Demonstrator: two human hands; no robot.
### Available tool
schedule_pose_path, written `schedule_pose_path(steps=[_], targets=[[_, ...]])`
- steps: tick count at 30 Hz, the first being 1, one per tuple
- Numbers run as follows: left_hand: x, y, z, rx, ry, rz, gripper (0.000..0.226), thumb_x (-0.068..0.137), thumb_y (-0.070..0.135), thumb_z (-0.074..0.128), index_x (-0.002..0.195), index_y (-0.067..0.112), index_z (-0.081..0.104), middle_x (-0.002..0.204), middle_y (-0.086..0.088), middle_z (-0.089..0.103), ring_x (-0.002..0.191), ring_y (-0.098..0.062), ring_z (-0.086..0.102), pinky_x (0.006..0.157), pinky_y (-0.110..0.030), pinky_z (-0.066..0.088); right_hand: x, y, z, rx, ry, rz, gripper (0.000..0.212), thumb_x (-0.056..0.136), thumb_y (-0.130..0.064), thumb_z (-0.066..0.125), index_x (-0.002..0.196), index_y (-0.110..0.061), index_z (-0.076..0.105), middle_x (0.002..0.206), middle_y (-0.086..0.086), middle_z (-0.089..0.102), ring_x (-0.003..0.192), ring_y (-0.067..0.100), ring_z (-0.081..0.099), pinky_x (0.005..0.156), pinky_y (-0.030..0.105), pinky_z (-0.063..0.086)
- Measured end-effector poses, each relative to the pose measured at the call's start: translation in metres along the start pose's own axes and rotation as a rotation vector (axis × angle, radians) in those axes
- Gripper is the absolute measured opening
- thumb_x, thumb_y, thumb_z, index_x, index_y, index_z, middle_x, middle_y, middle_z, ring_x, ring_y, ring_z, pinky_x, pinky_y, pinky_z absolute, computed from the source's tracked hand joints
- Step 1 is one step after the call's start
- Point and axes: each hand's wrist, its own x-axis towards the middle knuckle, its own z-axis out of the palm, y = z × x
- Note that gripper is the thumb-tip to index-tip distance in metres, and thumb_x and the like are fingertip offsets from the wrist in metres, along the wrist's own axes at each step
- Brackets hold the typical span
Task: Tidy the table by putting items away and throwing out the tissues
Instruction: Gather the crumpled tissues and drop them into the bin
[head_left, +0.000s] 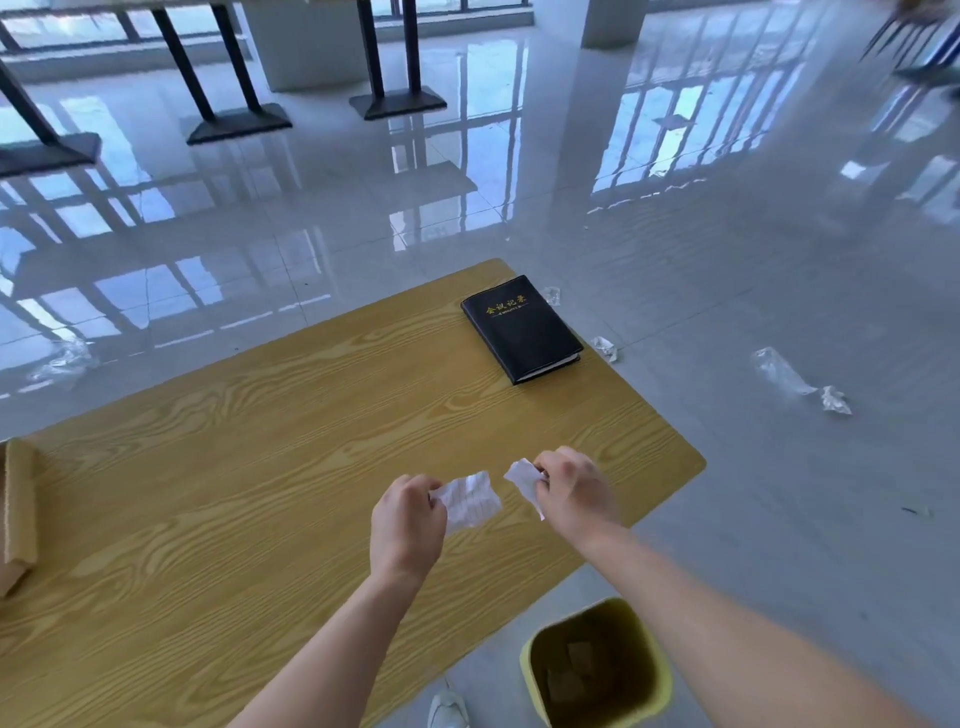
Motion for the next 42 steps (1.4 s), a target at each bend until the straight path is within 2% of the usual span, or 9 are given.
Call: schedule_pose_path(steps=[5,12,17,21,25,28,30,37,42], targets=[[-0.005,0.022,0.014,-0.002,-0.049,0.078,0.031,0.084,0.005,0.054,0.11,0.011,0.071,0.106,-0.004,0.069,0.098,-0.022,0.062,0.084,-0.029,0.046,-0.029,0.023,-0.013,0.029,0.06,0.104,0.011,0.09,-0.014,0.051,0.085,-0.01,0.059,0.088,0.002,0.055,0.079,0.02,0.047,0.062,0.03,0.036],[-0.038,0.055,0.046,0.003,-0.098,0.151,0.03,0.082,0.002,0.052,0.102,0.01,0.072,0.097,-0.005,0.068,0.09,-0.023,0.061,0.076,-0.029,0.046,-0.071,0.062,-0.022,0.053,0.092,0.132,0.009,0.087,-0.015,0.053,0.085,-0.011,0.062,0.088,0.004,0.058,0.076,0.023,0.049,0.06,0.028,0.031],[-0.083,0.074,0.076,0.013,-0.095,0.144,0.026,0.083,0.003,0.054,0.099,0.012,0.073,0.097,-0.002,0.068,0.088,-0.018,0.058,0.075,-0.024,0.04,-0.111,0.104,-0.031,0.127,0.178,0.125,0.017,0.085,-0.014,0.058,0.07,-0.016,0.05,0.071,-0.001,0.049,0.064,0.022,0.043,0.055,0.029,0.028],[-0.125,0.084,0.098,0.032,-0.096,0.137,0.023,0.083,0.005,0.057,0.098,0.014,0.073,0.096,0.001,0.067,0.08,-0.008,0.049,0.068,-0.019,0.034,-0.146,0.147,-0.03,0.185,0.188,0.115,0.015,0.089,-0.025,0.061,0.079,-0.013,0.063,0.075,0.0,0.056,0.066,0.021,0.051,0.056,0.029,0.037],[-0.162,0.088,0.12,0.05,-0.114,0.127,0.022,0.085,0.005,0.058,0.097,0.015,0.074,0.094,0.004,0.066,0.08,-0.007,0.049,0.066,-0.015,0.034,-0.174,0.178,-0.02,0.182,0.143,0.128,0.015,0.091,-0.027,0.059,0.082,-0.016,0.063,0.075,-0.004,0.052,0.065,0.017,0.046,0.052,0.021,0.029],[-0.183,0.089,0.141,0.064,-0.137,0.128,0.018,0.089,0.009,0.062,0.099,0.016,0.074,0.089,0.011,0.059,0.077,-0.003,0.05,0.064,-0.006,0.031,-0.186,0.197,-0.006,0.181,0.098,0.184,0.014,0.091,-0.024,0.059,0.079,-0.017,0.06,0.075,-0.003,0.052,0.066,0.018,0.048,0.05,0.021,0.028],[-0.193,0.086,0.159,0.067,-0.174,0.115,0.017,0.09,0.01,0.062,0.1,0.017,0.074,0.089,0.013,0.057,0.075,-0.002,0.05,0.063,-0.003,0.029,-0.19,0.209,0.008,0.17,0.05,0.231,0.015,0.091,-0.022,0.057,0.078,-0.015,0.058,0.077,0.0,0.056,0.068,0.021,0.051,0.052,0.027,0.035],[-0.206,0.015,0.238,0.117,-0.364,-0.054,0.02,0.093,0.01,0.057,0.102,0.02,0.072,0.091,0.008,0.063,0.068,-0.001,0.054,0.053,-0.005,0.035,-0.207,0.255,0.092,0.213,-0.066,0.407,0.012,0.09,-0.021,0.058,0.081,-0.015,0.062,0.077,-0.001,0.055,0.07,0.022,0.049,0.058,0.029,0.033],[-0.196,-0.046,0.295,0.212,-0.389,-0.13,0.021,0.088,0.004,0.056,0.088,0.015,0.074,0.073,0.007,0.057,0.056,-0.005,0.046,0.049,-0.01,0.028,-0.219,0.284,0.177,0.223,-0.152,0.52,0.017,0.087,-0.018,0.054,0.07,-0.018,0.053,0.072,0.004,0.055,0.066,0.027,0.048,0.054,0.03,0.028]])
